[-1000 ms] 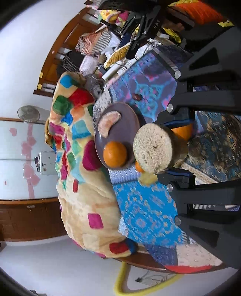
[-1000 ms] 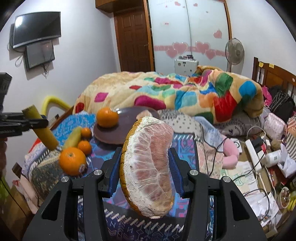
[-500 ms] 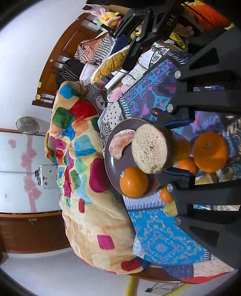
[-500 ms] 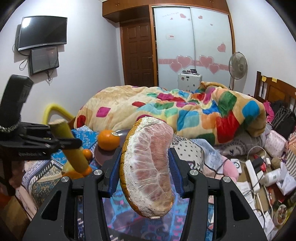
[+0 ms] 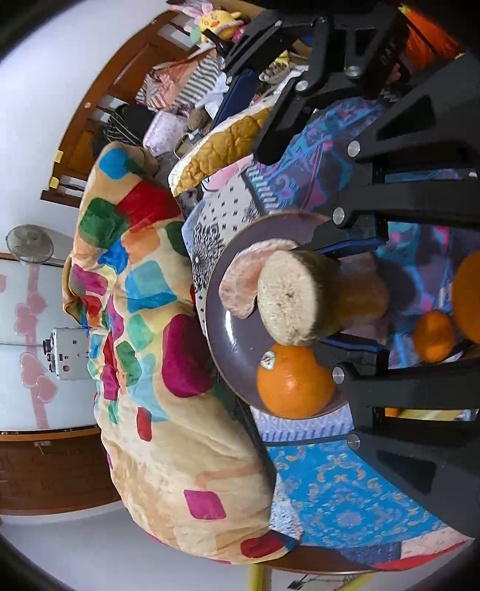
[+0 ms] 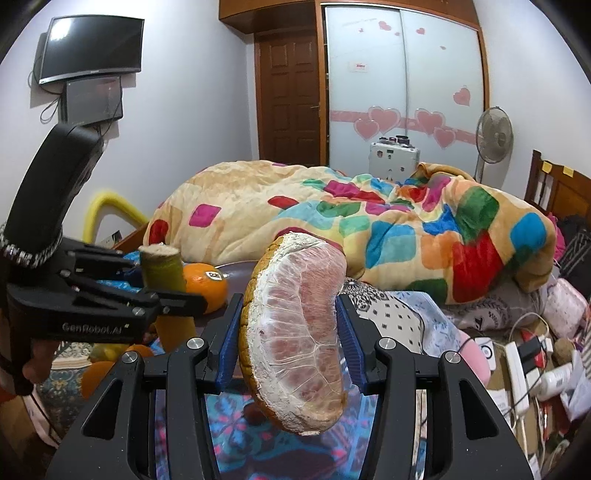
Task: Organize fruits
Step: 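Lower yellow fruit onto the plate with left gripper while right gripper sets the segment beside it, then move left gripper to the second yellow fruit while right gripper reaches another large orange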
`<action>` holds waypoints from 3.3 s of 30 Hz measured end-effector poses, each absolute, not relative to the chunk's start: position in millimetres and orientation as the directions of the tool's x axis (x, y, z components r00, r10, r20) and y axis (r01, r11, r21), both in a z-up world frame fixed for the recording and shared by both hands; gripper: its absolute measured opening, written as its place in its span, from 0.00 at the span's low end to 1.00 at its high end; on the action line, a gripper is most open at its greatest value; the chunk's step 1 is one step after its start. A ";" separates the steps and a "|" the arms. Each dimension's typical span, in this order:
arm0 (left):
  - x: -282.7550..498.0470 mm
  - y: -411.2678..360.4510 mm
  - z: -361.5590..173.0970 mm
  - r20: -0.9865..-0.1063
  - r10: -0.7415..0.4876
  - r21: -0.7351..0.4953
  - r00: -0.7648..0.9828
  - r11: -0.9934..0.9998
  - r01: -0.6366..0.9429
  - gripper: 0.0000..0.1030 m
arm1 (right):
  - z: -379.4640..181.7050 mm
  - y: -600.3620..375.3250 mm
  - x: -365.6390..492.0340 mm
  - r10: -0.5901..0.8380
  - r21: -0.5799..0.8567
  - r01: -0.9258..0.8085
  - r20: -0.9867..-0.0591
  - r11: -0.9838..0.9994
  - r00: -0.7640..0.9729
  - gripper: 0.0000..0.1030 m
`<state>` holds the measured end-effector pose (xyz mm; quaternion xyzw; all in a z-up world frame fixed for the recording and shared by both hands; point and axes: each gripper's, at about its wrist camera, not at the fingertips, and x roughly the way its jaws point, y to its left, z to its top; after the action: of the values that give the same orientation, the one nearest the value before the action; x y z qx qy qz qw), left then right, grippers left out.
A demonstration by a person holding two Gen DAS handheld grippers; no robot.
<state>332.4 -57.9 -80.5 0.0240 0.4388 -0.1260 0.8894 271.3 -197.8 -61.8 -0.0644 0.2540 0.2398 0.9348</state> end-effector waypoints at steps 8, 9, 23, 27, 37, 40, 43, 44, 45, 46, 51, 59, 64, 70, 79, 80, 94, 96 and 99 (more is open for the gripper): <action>360.1 -49.2 -96.7 -0.816 -0.150 -0.061 0.559 0.983 0.175 0.47 | -74.6 -180.9 292.1 0.398 -0.039 -0.504 -0.562 0.863 0.725 0.44; 359.6 -47.2 -95.3 -0.812 -0.165 -0.076 0.559 0.981 0.178 0.52 | -75.8 -179.1 293.5 0.396 -0.043 -0.507 -0.569 0.861 0.721 0.44; 334.8 -36.4 -63.8 -0.741 -0.156 -0.032 0.653 0.980 0.198 0.65 | -85.8 -158.4 307.8 0.373 -0.060 -0.523 -0.634 0.850 0.678 0.44; 321.1 -30.4 -67.2 -0.739 -0.161 -0.020 0.654 0.976 0.218 0.65 | -89.5 -152.4 313.7 0.366 -0.065 -0.527 -0.648 0.848 0.668 0.44; 317.6 -31.9 -85.0 -0.752 -0.189 -0.019 0.631 0.964 0.267 0.17 | -97.8 -147.1 321.5 0.356 -0.064 -0.529 -0.672 0.846 0.650 0.44; 327.3 -38.2 -86.1 -0.748 -0.179 -0.006 0.639 0.965 0.263 0.16 | -98.0 -147.5 323.7 0.353 -0.064 -0.526 -0.672 0.848 0.651 0.44; 339.8 -41.4 -87.3 -0.752 -0.189 -0.022 0.631 0.965 0.263 0.15 | -99.2 -147.8 327.6 0.347 -0.067 -0.522 -0.676 0.850 0.651 0.44; 341.1 -41.1 -87.9 -0.753 -0.191 -0.027 0.630 0.965 0.261 0.15 | -100.0 -147.0 329.0 0.344 -0.070 -0.523 -0.679 0.850 0.649 0.44; 344.3 -41.0 -88.4 -0.753 -0.193 -0.029 0.629 0.965 0.261 0.15 | -101.0 -145.8 331.3 0.339 -0.074 -0.522 -0.682 0.850 0.648 0.44; 345.0 -40.7 -88.7 -0.753 -0.190 -0.026 0.630 0.965 0.260 0.15 | -101.8 -144.8 333.1 0.335 -0.076 -0.521 -0.685 0.850 0.647 0.44; 344.0 -31.3 -93.0 -0.761 -0.191 -0.048 0.620 0.969 0.241 0.16 | -107.4 -139.5 344.3 0.334 -0.068 -0.528 -0.705 0.847 0.626 0.44; 334.6 -12.1 -94.7 -0.759 -0.183 -0.064 0.625 0.976 0.208 0.16 | -106.7 -128.7 352.2 0.321 -0.073 -0.533 -0.727 0.843 0.607 0.56; 323.6 -0.6 -91.5 -0.753 -0.166 -0.064 0.637 0.982 0.180 0.21 | -103.7 -129.1 344.3 0.311 -0.082 -0.523 -0.723 0.848 0.617 0.64; 299.1 14.7 -82.4 -0.737 -0.145 -0.073 0.660 0.988 0.136 0.38 | -84.1 -139.7 317.8 0.319 -0.071 -0.504 -0.697 0.861 0.642 0.64; 234.1 34.3 -63.0 -0.692 -0.114 -0.064 0.713 0.993 0.096 0.58 | -51.6 -136.4 247.4 0.324 -0.120 -0.484 -0.603 0.867 0.729 0.75; 225.3 36.1 -61.6 -0.688 -0.108 -0.062 0.718 0.994 0.090 0.60 | -50.3 -135.3 242.4 0.327 -0.119 -0.483 -0.597 0.867 0.733 0.75; 146.6 63.8 -82.1 -0.700 -0.065 -0.079 0.711 0.997 0.013 0.66 | -90.9 -106.4 178.0 0.413 -0.031 -0.536 -0.601 0.844 0.684 0.78; 141.9 66.3 -87.9 -0.702 -0.057 -0.073 0.710 0.997 0.008 0.66 | -97.0 -101.6 174.8 0.405 -0.048 -0.539 -0.604 0.841 0.686 0.78; 138.7 68.1 -100.3 -0.713 -0.051 -0.071 0.699 0.997 0.000 0.66 | -104.5 -95.9 172.8 0.392 -0.061 -0.539 -0.618 0.840 0.681 0.78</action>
<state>138.7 68.1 -100.3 -0.0328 0.3876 -0.0137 0.9211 172.8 -95.9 -104.5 -0.1199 0.3063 0.2561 0.9089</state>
